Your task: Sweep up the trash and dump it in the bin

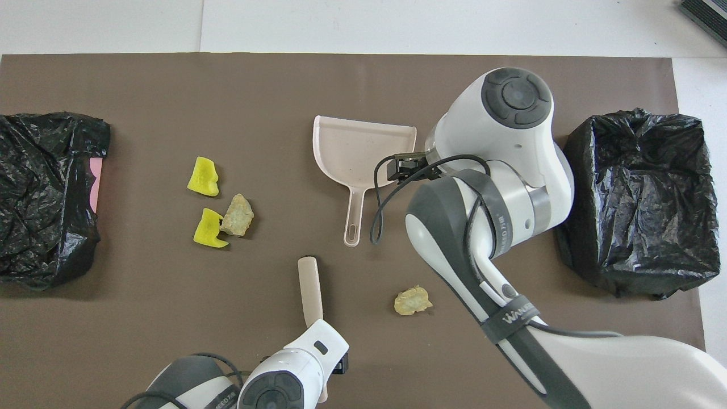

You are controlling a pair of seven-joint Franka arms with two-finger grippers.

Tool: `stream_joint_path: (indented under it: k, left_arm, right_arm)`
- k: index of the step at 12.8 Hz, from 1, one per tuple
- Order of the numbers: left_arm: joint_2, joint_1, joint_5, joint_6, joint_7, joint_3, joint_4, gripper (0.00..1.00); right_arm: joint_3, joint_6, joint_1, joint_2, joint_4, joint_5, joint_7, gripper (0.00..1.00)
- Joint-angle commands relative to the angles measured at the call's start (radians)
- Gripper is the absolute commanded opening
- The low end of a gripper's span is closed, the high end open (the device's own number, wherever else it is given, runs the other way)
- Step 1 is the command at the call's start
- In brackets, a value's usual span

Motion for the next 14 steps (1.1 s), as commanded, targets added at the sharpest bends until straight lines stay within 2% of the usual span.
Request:
stream_joint_path:
  k: [1,3,4,5,7,12,13,14]
  left_arm:
    - [0.043,-0.034,-0.01,0.103,-0.032,0.018,-0.021,1.0]
    - [0.043,-0.034,-0.01,0.105,-0.038,0.018,-0.021,1.0]
    - [0.043,-0.034,-0.01,0.105,-0.046,0.018,-0.02,0.91]
    - [0.043,-0.034,-0.01,0.099,-0.046,0.017,-0.02,0.75]
    - [0.042,-0.034,-0.01,0.087,-0.044,0.017,-0.021,0.0]
    - [0.043,-0.022,-0.01,0.006,0.002,0.021,-0.007,0.0]
    - [0.04,-0.019,-0.01,-0.01,0.009,0.021,-0.007,0.0]
    - [0.031,-0.015,-0.01,-0.024,0.014,0.024,-0.004,0.0]
  right_arm:
    - [-0.002,0.038,0.04,0.06,0.021,0.012,0.119,1.0]
    - [-0.002,0.062,0.097,0.128,0.078,0.009,0.195,1.0]
    - [-0.002,0.085,0.112,0.148,0.082,0.001,0.227,1.0]
    - [-0.002,0.09,0.126,0.162,0.084,-0.002,0.235,1.0]
    - [-0.002,0.101,0.146,0.173,0.079,-0.002,0.236,0.94]
    - [-0.002,0.099,0.156,0.17,0.052,-0.014,0.246,0.8]
    - [-0.002,0.099,0.16,0.171,0.049,-0.017,0.246,0.73]
    - [-0.002,0.099,0.16,0.17,0.036,-0.019,0.247,0.73]
